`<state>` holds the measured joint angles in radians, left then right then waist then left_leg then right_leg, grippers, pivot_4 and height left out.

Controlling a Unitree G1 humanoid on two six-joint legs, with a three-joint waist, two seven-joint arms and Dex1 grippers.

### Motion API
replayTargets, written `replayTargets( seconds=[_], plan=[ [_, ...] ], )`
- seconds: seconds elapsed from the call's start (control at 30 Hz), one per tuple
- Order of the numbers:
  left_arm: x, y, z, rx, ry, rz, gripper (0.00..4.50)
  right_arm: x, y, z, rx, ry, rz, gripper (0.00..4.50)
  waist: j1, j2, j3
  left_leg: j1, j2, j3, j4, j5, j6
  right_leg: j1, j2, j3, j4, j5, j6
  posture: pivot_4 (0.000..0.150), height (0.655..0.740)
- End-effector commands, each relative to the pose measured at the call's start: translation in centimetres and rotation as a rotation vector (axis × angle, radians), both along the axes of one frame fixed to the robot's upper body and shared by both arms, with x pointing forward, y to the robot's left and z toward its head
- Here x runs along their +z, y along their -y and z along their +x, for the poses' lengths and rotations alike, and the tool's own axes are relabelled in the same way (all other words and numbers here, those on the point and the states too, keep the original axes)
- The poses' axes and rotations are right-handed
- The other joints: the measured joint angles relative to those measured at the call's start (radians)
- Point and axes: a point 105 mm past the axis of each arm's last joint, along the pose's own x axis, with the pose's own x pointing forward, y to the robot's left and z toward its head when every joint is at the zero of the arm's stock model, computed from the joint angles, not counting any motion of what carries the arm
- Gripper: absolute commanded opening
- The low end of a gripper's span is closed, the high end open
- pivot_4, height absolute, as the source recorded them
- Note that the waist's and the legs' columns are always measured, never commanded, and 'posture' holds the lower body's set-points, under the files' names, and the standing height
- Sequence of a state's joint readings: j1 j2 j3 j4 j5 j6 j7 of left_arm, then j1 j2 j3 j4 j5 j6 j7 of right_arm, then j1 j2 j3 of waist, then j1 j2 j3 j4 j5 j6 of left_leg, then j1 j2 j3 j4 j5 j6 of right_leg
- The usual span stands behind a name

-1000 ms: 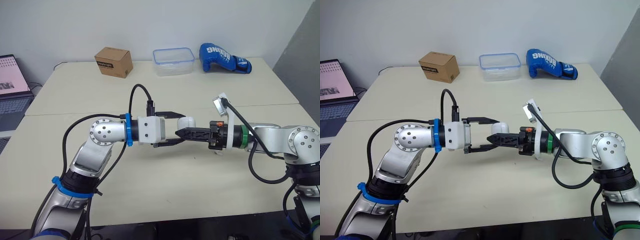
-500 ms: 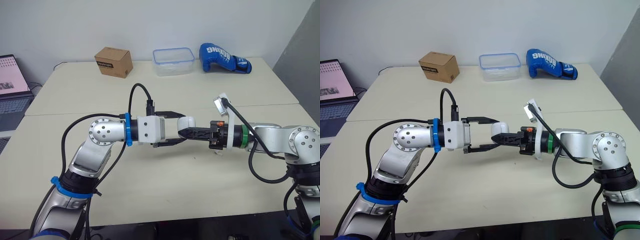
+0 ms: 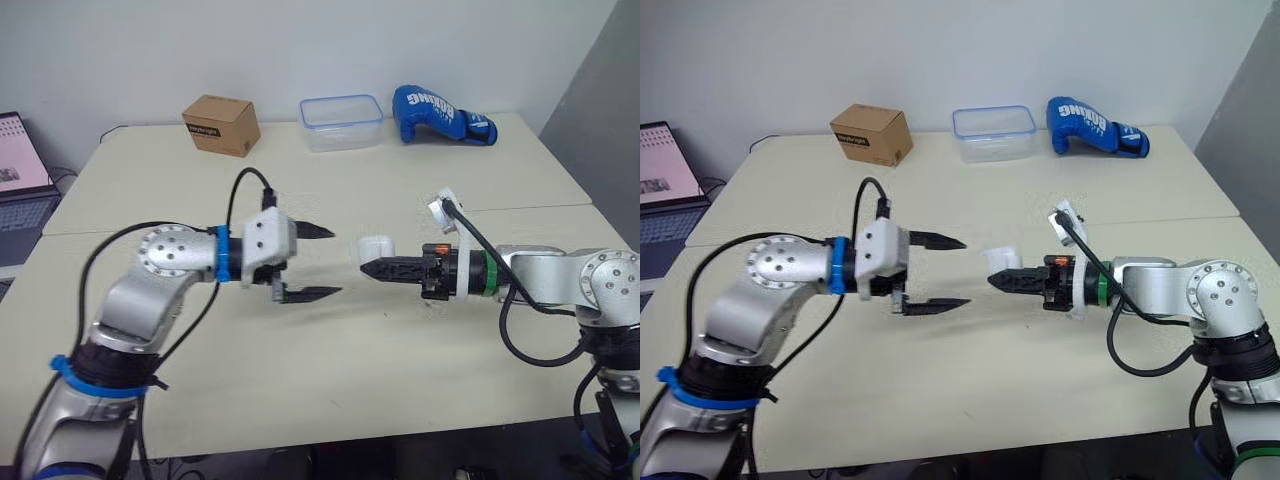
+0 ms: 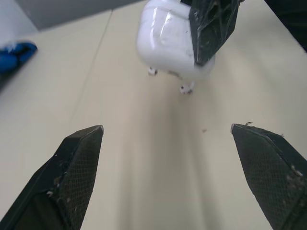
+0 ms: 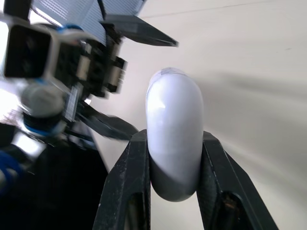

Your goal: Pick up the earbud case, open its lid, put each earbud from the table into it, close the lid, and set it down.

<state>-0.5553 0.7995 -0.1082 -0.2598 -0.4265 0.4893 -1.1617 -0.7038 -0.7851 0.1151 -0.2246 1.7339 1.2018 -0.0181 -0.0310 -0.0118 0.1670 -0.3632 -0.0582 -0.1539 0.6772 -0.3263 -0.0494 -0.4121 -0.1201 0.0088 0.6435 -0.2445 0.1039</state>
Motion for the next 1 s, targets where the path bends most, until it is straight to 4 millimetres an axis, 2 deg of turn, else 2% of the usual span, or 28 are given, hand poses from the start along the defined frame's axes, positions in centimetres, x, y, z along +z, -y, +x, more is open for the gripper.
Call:
replayTargets(
  seconds=[0.03, 0.3, 0.43, 0.53, 0.67, 1.0],
  plan=[
    [0.6, -0.7, -0.6, -0.010, -0.123, 0.014, 4.45, 0.8, -0.5, -0.4, 0.094, 0.153, -0.107, 0.81, 0.000, 0.000, 0.000, 0.000, 0.000, 0.000, 0.000, 0.000, 0.000, 0.000, 0.000, 0.000, 0.000, 0.000, 0.000, 0.150, 0.7307],
    [1.8, 0.0, -0.3, -0.049, -0.231, 0.047, 4.45, -1.0, -0.9, -1.6, 0.326, 0.409, -0.412, 0.81, 0.000, 0.000, 0.001, -0.001, 0.000, -0.002, 0.000, 0.001, -0.003, 0.000, 0.000, -0.002, 0.000, -0.001, 0.001, 0.150, 0.7307],
    [1.7, 0.5, -0.1, -0.079, -0.244, 0.088, 4.45, -1.6, -1.1, -1.1, 0.362, 0.453, -0.475, 0.81, -0.001, 0.000, 0.001, -0.001, 0.000, -0.002, 0.000, 0.002, -0.004, -0.001, 0.000, -0.001, 0.000, -0.001, 0.001, 0.150, 0.7307],
    [1.5, 1.0, -0.1, -0.111, -0.248, 0.105, 3.81, -1.7, -1.7, -0.7, 0.381, 0.477, -0.495, 0.81, -0.001, 0.000, 0.001, -0.002, 0.000, -0.001, 0.000, 0.002, -0.004, -0.002, 0.000, -0.001, 0.000, -0.001, 0.001, 0.150, 0.7307],
    [1.1, 1.7, -0.2, -0.132, -0.256, 0.135, 2.55, -1.7, -2.2, -0.1, 0.391, 0.502, -0.527, 0.81, -0.001, 0.000, 0.001, -0.002, 0.000, -0.001, 0.000, 0.002, -0.004, -0.002, 0.000, -0.001, 0.000, -0.001, 0.001, 0.150, 0.7307],
    [0.1, 2.5, 0.6, -0.129, -0.261, 0.189, 2.55, -1.1, -4.1, 0.4, 0.444, 0.543, -0.552, 0.81, -0.002, 0.000, 0.001, -0.003, 0.000, -0.001, 0.000, 0.002, -0.004, -0.004, 0.000, 0.000, 0.001, -0.001, 0.001, 0.150, 0.7307]
  ],
)
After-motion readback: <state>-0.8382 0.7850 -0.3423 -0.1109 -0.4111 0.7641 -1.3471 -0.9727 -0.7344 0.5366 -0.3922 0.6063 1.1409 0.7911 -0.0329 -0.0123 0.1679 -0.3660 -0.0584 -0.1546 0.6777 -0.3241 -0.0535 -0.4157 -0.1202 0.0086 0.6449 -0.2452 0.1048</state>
